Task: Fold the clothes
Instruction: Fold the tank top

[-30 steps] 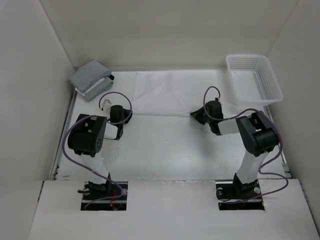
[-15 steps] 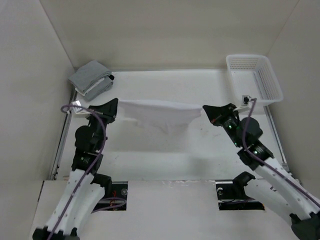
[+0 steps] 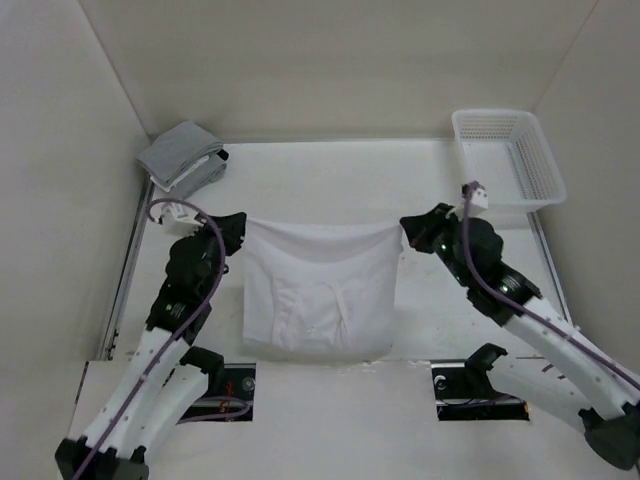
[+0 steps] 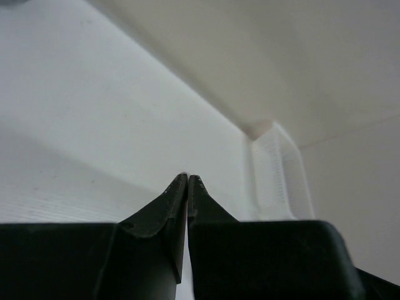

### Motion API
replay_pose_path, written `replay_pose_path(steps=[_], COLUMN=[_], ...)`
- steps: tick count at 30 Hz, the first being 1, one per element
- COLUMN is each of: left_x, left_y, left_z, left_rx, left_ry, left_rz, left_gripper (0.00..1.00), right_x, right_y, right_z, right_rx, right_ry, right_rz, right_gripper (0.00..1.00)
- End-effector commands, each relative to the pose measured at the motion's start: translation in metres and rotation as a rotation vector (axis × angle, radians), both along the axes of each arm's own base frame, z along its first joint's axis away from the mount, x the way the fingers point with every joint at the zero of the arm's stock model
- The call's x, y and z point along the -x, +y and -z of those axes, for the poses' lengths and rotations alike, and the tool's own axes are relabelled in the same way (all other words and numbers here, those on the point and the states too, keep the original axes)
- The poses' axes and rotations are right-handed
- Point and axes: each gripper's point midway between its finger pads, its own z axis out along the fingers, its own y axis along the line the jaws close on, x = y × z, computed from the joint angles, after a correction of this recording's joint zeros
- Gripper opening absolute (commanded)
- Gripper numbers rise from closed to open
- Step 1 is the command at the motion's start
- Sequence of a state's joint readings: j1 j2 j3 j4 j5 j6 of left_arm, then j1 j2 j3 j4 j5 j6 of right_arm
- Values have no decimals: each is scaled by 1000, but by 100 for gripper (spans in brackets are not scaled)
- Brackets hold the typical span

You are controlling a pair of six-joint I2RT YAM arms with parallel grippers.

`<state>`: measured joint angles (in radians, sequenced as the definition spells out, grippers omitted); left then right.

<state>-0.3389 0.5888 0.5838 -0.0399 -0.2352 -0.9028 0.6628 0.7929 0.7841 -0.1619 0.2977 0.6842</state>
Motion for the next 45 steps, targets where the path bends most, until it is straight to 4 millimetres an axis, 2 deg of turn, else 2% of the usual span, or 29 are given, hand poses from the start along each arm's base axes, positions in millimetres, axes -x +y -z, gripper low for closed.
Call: replay_pose_path(steps=[1, 2, 3, 6, 8, 10, 12, 16, 22, 26, 29, 34, 38, 42, 45], left_x=[-46, -58, -79, -125, -157, -180, -193, -183, -130, -100, -81, -56, -44, -31, -22], left_y=[5, 5, 8, 9, 9, 10, 13, 10, 12, 15, 14, 17, 21, 17, 18], left_z=[34, 43, 56, 76, 81, 84, 80, 79, 107, 121, 126, 138, 156, 176, 186], left_rx=[-49, -57, -58, -58, -57, -44, -33, -31, -14, -18, -5, -19, -36, -44, -45], left_ry=[65, 86, 116, 157, 176, 190, 187, 179, 197, 205, 203, 211, 245, 280, 297], left_rz=[-49, -54, -76, -107, -115, -115, -121, -110, -82, -63, -37, -22, -22, 6, 6], left_gripper=[1, 1, 1, 1, 1, 1, 1, 2, 2, 3, 3, 3, 3, 4, 4], right_x=[-53, -70, -90, -145, -179, -201, -209, -196, -155, -127, -102, -66, -38, -16, -7], right_y=[9, 12, 14, 20, 20, 16, 11, 6, -9, -15, -10, -15, -5, 7, 4], right_z=[37, 45, 54, 74, 84, 88, 86, 81, 104, 110, 122, 145, 167, 204, 226], right_rx=[21, 15, 6, 6, 7, -6, -18, -19, -33, -54, -27, 35, 60, 77, 75], right_ry=[58, 78, 102, 164, 192, 211, 210, 200, 219, 217, 231, 273, 319, 419, 473], right_rz=[-13, -19, -19, -18, -11, 0, 10, 7, 27, 35, 20, 15, -26, -42, -10], right_gripper=[2, 2, 2, 2, 2, 2, 2, 3, 3, 3, 3, 3, 3, 3, 2])
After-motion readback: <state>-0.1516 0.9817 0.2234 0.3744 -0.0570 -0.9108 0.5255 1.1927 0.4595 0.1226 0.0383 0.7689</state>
